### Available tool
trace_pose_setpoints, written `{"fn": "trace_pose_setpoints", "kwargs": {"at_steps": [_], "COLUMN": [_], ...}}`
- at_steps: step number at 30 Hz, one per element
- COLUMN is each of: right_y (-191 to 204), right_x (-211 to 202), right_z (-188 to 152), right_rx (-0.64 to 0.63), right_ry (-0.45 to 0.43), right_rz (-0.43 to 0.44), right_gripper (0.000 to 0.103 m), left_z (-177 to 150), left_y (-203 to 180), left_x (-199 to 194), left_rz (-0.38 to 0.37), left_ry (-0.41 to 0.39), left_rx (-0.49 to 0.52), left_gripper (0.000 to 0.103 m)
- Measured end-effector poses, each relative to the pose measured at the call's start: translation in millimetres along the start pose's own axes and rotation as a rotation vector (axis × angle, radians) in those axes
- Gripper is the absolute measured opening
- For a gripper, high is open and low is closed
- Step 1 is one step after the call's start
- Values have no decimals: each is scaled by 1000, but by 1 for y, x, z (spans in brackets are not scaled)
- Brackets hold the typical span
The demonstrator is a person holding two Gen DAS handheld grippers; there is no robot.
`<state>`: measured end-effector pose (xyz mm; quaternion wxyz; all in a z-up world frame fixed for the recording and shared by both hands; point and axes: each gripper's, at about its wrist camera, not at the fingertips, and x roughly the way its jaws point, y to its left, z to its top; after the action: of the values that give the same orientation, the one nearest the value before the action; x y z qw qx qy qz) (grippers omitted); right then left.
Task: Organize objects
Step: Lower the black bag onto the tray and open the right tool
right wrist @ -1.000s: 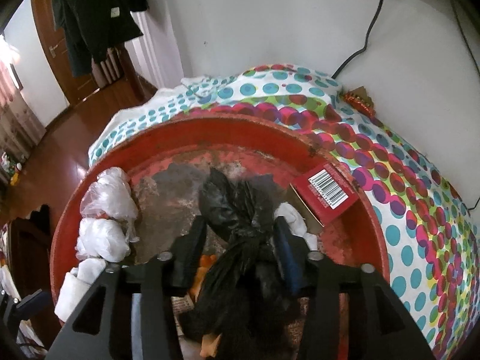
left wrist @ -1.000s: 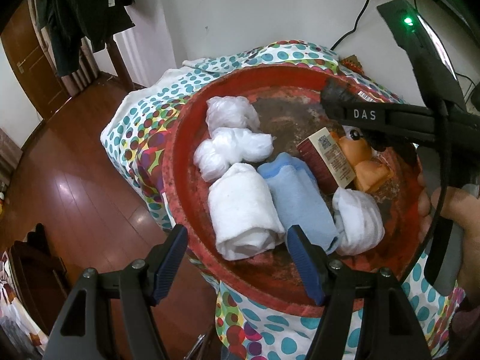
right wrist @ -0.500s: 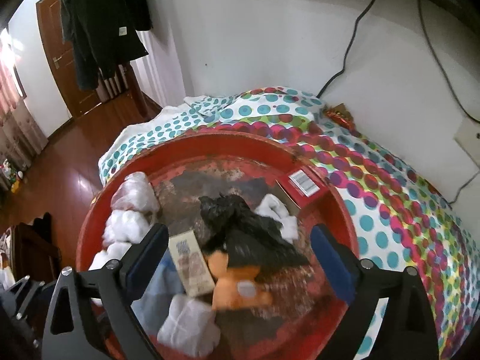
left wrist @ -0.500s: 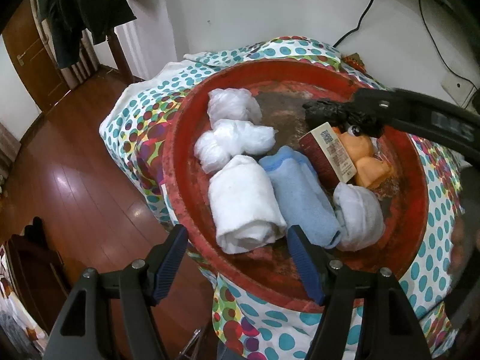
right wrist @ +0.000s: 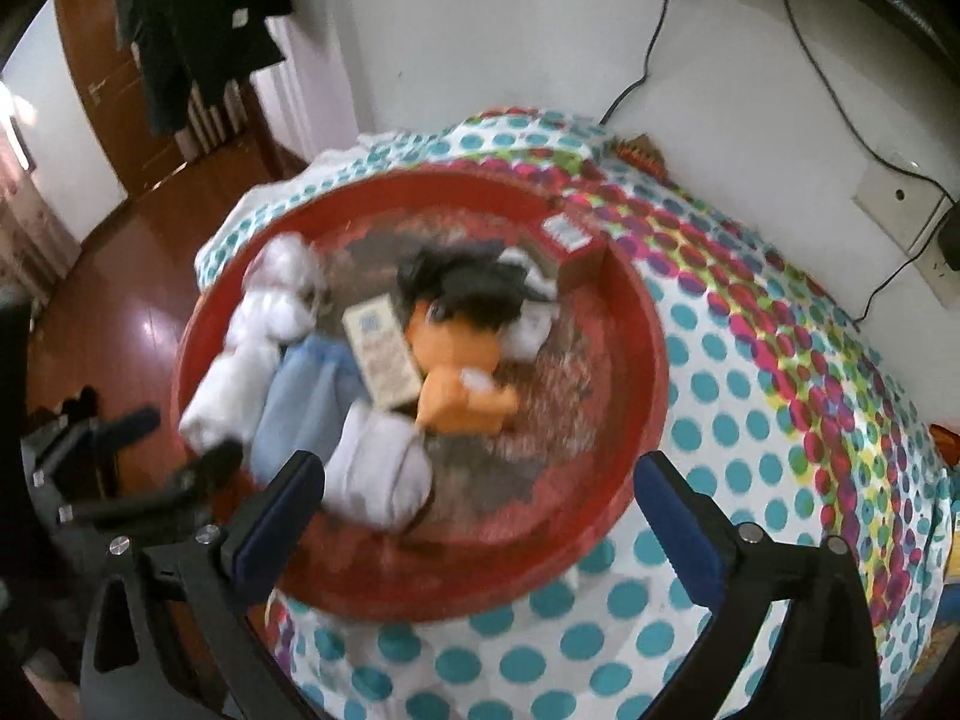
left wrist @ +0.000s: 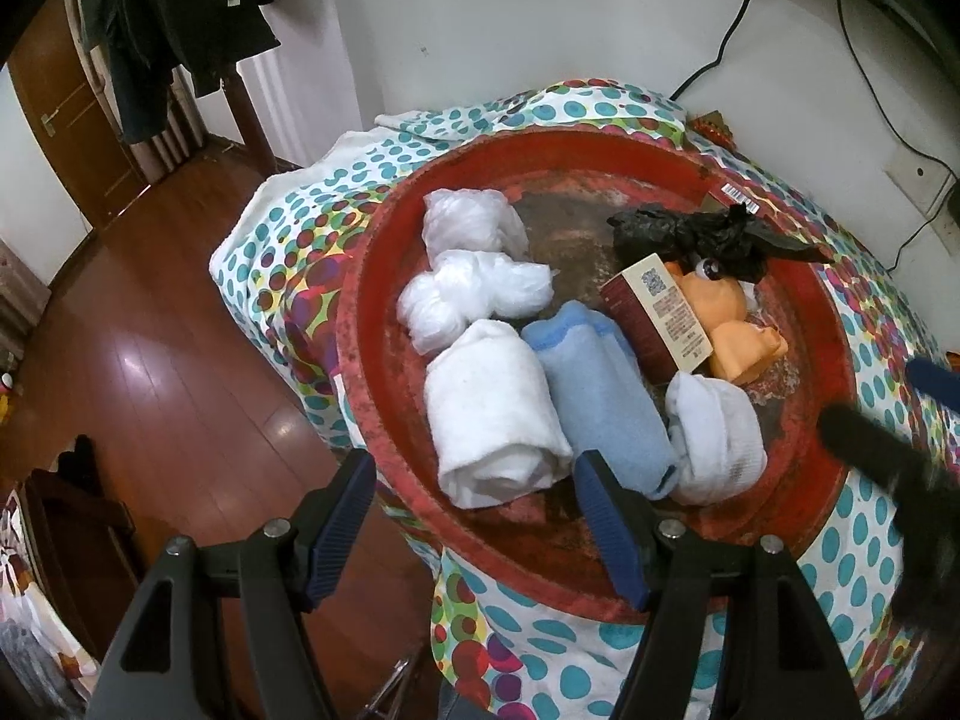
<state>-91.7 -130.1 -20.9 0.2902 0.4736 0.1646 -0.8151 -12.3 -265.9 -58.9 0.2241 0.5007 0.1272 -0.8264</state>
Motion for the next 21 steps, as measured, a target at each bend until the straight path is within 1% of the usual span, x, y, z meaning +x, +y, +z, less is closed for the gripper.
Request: {"fn": "trace_pose_setpoints", "kwargs": {"at_steps": [4,7,13,17,21], "right_y": [8,11,9,10,12], "right_x": [4,6,3,3,2], "right_z": [-14,-20,-21,-21,-24], "right_rx": [-34,-33,-12,-16,-22], "right_ry": [32,48,53,57,63], "right_rz": [-1,2,14,11,9], "right_gripper": [103,103,103,103,103], "left_z": [1,1,1,1,2], "left_y": [-1,-2,-2,-2,-4], "left_x": [-3,-5,-10,-15,-18], "left_rz": [9,12,19,4,9], "left_ry": [-6,-6,-10,-14,-22], "left_rx": [5,4,2,-7,-10], "left_gripper": [71,71,71,71,71]}}
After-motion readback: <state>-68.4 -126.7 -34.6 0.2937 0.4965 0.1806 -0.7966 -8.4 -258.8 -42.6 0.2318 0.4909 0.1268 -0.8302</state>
